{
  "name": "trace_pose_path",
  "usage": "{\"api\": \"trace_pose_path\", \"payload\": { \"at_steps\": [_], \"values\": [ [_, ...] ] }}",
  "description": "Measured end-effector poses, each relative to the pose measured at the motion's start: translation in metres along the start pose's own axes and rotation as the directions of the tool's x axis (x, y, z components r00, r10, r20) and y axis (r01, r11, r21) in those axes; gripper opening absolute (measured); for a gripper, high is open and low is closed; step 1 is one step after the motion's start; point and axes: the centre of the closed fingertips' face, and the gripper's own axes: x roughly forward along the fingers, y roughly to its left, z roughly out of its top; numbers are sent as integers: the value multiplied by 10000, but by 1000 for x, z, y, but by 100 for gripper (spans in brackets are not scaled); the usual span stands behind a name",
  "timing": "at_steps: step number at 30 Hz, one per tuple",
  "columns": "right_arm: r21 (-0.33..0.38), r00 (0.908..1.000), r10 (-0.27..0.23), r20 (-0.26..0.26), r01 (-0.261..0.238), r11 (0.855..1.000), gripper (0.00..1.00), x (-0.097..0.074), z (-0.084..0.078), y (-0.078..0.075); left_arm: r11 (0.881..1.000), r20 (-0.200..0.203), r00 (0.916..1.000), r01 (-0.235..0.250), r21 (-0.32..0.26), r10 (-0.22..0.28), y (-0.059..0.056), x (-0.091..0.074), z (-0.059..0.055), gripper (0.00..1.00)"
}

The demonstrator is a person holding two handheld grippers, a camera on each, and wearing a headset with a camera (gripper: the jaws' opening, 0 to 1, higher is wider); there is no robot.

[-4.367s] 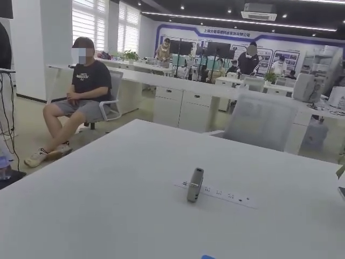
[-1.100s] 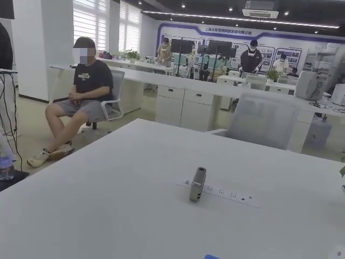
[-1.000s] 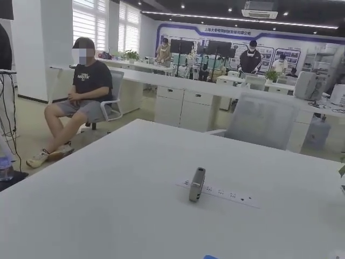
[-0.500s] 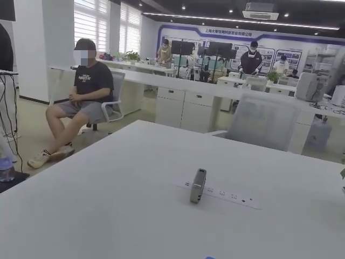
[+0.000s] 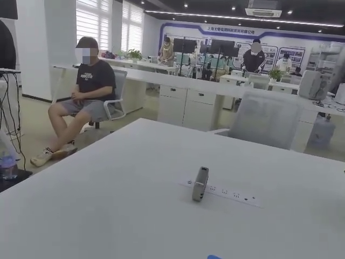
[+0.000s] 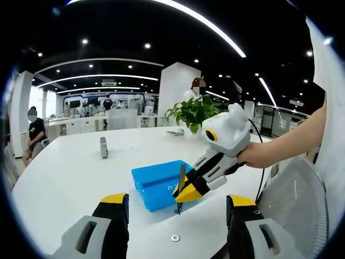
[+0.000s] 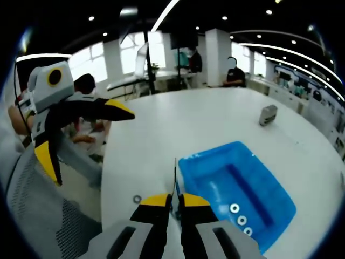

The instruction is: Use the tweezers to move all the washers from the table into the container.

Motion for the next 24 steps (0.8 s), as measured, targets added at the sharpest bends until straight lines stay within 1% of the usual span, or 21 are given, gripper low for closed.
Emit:
{"api": "trace_pose_path", "payload": {
  "at_steps": [4,7,11,14,15,17,18,20,23,24],
  "values": [
    [-6,10000,43,40,-43,10000,4,0,0,0,10000,0,10000,-22,-4,22,0,0,0,74],
    [-147,9999,116,50,-115,9998,3,0,0,2,10000,-21,10000,-19,25,19,0,0,0,74],
    [-287,10000,81,16,-80,9996,3,0,0,3,10000,2,10000,-5,22,5,0,0,0,74],
    [-151,10000,66,52,-65,9999,3,0,0,3,10000,-6,10000,-10,25,10,0,0,0,74],
    [282,9996,161,245,-168,9995,3,-1,2,5,10000,-15,10000,-7,34,7,0,0,0,74],
    [768,9972,230,709,-284,9966,3,-3,8,5,10000,-8,10000,-27,40,27,0,0,1,74],
    [885,9967,218,786,-288,9957,3,-4,8,4,10000,-4,10000,-39,31,39,1,0,1,74],
    [932,9960,177,874,-259,9953,3,-6,10,2,10000,18,10000,-42,3,42,1,0,1,74],
    [1002,9937,163,1110,-275,9946,3,-12,17,0,10000,6,10000,-22,30,22,1,0,1,74],
    [992,9928,154,1190,-273,9947,3,-16,22,1,10000,11,10000,-7,38,7,1,0,1,74]
  ]
}}
